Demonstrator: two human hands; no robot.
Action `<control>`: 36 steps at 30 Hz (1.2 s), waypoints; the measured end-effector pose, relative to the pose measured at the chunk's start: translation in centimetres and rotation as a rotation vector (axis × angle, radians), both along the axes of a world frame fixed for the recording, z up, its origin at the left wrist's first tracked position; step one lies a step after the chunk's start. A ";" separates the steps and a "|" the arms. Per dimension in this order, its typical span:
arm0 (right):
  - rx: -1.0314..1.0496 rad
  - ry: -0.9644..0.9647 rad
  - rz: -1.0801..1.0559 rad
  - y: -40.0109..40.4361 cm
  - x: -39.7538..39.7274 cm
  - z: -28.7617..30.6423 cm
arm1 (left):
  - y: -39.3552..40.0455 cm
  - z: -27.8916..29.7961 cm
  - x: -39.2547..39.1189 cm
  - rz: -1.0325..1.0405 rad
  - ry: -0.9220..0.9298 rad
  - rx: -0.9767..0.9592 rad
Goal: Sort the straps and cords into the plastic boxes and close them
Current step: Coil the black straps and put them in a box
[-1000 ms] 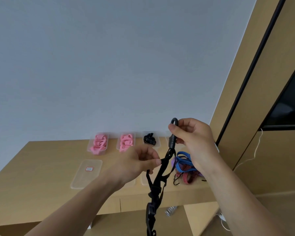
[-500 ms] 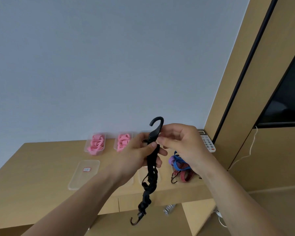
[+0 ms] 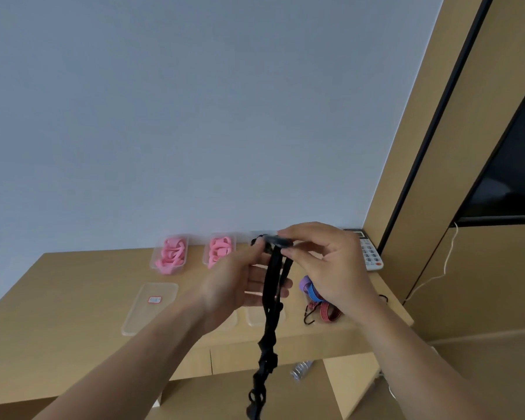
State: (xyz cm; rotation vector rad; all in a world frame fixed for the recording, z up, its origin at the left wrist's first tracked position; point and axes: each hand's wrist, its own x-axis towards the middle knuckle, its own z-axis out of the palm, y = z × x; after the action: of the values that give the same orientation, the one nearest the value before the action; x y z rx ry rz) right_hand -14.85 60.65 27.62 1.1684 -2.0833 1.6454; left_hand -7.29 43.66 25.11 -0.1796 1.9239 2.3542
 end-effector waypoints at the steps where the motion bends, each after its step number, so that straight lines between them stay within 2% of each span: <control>1: -0.002 0.068 -0.022 0.0 -0.1 -0.2 | -0.1 0.1 0.0 -0.009 -0.045 0.022; 4: 0.027 0.213 -0.056 0.1 -0.3 -0.9 | -0.5 0.4 0.0 -0.033 -0.059 0.121; 8: 0.079 0.359 -0.093 0.2 -0.6 -1.4 | -0.5 0.7 -0.1 -0.069 0.039 0.118; 15: 0.134 0.398 -0.094 0.4 -0.5 -1.4 | -0.2 0.4 -0.1 -0.035 0.158 0.048; 16: 0.119 0.340 -0.098 0.3 -0.4 -1.5 | 0.0 0.3 -0.1 -0.007 0.170 0.038; 17: 0.078 0.197 -0.095 0.2 -0.1 -1.6 | 0.1 0.2 -0.1 0.028 0.178 0.024; 20: -0.037 -0.476 0.021 -0.2 0.5 -1.2 | 0.4 0.3 -0.3 0.136 0.191 -0.067; 22: -0.013 -0.627 0.161 -0.4 0.3 -1.2 | 0.8 0.4 -0.3 0.180 0.202 -0.155; 27: -0.108 -0.677 0.221 -0.6 0.7 -1.5 | 1.5 0.9 -0.7 0.323 0.152 -0.297; 31: -0.040 -0.562 0.301 -0.8 1.3 -1.8 | 1.5 0.9 -0.7 0.365 0.096 -0.241; 36: 0.030 -0.426 0.174 -1.4 1.1 -2.4 | 1.6 1.1 -0.5 0.375 0.084 -0.278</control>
State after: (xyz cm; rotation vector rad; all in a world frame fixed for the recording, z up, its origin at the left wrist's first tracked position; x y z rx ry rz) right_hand -13.75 59.28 25.19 1.1112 -2.3094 2.1060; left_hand -7.76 45.22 26.17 -0.5121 2.4407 2.3181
